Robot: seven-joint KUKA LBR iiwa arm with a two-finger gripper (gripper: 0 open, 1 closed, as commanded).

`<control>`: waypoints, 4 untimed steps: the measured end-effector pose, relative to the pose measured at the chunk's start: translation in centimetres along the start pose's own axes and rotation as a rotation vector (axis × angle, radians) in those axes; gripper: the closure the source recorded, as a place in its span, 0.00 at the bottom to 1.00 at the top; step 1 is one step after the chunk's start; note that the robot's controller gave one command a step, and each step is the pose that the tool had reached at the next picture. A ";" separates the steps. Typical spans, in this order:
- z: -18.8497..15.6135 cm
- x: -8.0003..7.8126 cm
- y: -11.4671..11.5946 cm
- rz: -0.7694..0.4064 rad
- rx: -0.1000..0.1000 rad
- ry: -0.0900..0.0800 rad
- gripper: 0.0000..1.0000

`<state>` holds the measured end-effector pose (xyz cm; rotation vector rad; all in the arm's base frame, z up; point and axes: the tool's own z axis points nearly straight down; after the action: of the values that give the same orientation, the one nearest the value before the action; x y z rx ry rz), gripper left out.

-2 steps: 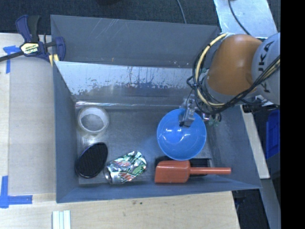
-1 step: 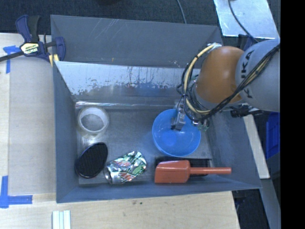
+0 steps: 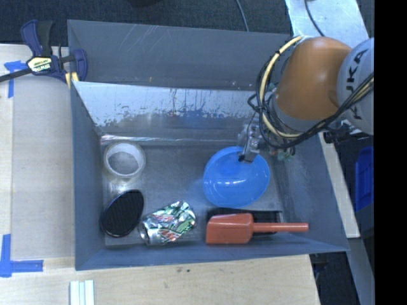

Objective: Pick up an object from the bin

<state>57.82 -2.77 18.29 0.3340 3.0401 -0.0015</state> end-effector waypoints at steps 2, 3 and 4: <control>2.1 0.5 0.0 0.015 -0.002 -0.016 1.00; 2.2 -0.1 0.1 -0.023 -0.001 -0.013 1.00; 3.0 -0.5 2.5 -0.013 -0.003 -0.021 1.00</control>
Offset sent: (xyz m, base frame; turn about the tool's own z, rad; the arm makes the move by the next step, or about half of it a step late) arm -0.0068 0.0028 -0.0237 0.0151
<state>59.09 -0.46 15.41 0.3114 3.0208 -0.0008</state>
